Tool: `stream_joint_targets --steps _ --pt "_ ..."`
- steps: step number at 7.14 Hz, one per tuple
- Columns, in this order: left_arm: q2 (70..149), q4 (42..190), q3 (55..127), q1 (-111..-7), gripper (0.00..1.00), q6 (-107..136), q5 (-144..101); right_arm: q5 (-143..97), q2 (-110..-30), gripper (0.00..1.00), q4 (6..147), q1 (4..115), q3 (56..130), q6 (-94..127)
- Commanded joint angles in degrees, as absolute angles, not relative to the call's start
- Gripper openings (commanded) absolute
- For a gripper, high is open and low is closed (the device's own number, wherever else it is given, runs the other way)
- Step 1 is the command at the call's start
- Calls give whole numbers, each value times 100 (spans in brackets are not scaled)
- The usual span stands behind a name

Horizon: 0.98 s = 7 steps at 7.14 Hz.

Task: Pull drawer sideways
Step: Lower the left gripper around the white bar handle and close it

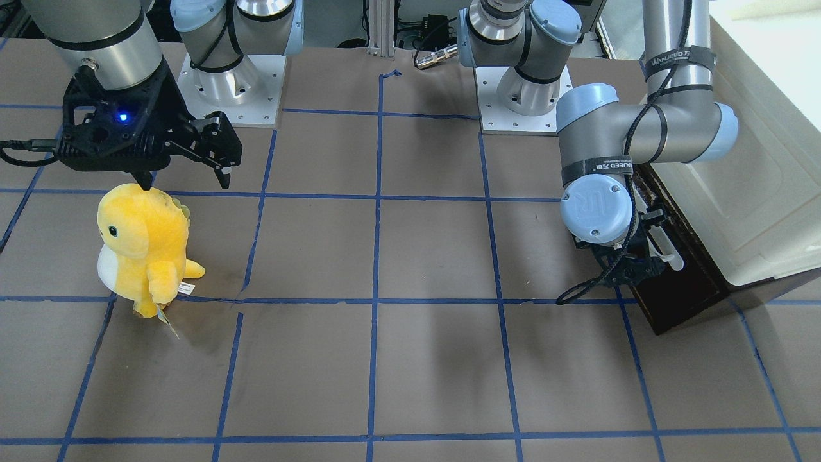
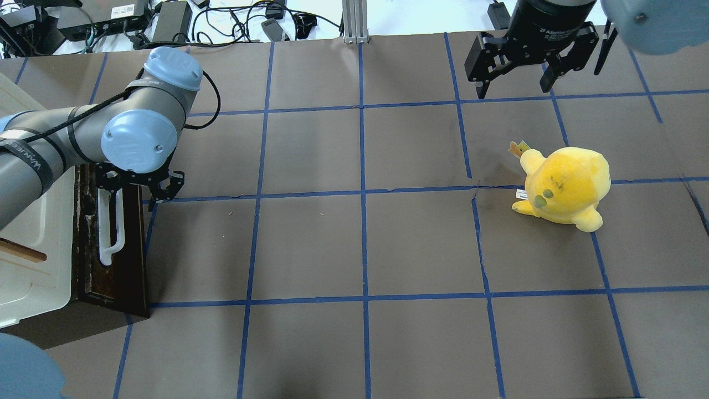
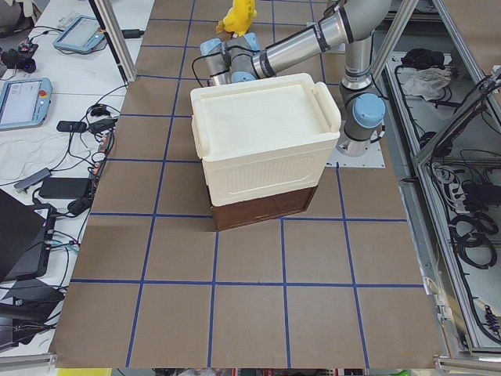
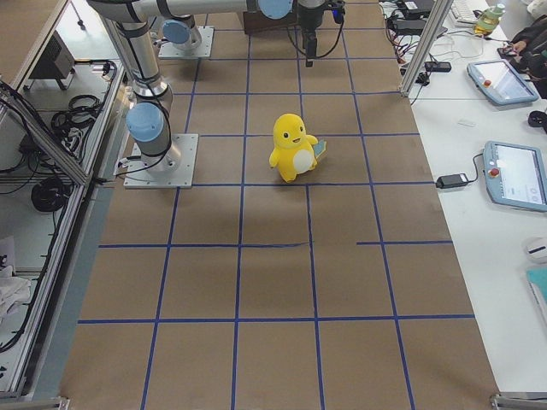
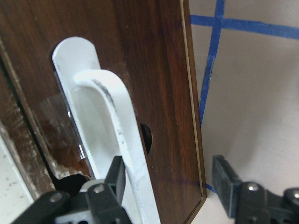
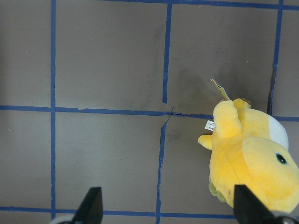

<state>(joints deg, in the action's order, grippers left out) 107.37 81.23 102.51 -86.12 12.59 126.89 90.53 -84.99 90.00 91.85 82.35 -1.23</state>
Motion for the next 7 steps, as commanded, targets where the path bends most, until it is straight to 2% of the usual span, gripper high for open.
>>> stream_joint_targets --steps 1,3,5,7 --pt "10731 8139 10266 -8552 68 1231 12700 9053 -8499 100 9000 9185 8235 -123" --pt "10731 8139 10266 -8543 60 1265 12691 9053 -8499 100 9000 9185 8235 -123" --pt "10723 8139 10257 -8543 44 1240 12691 9053 -8499 100 9000 9185 8235 -132" --pt "10679 8139 10230 -8543 38 1239 12709 9053 -8499 100 9000 9185 8235 -123"
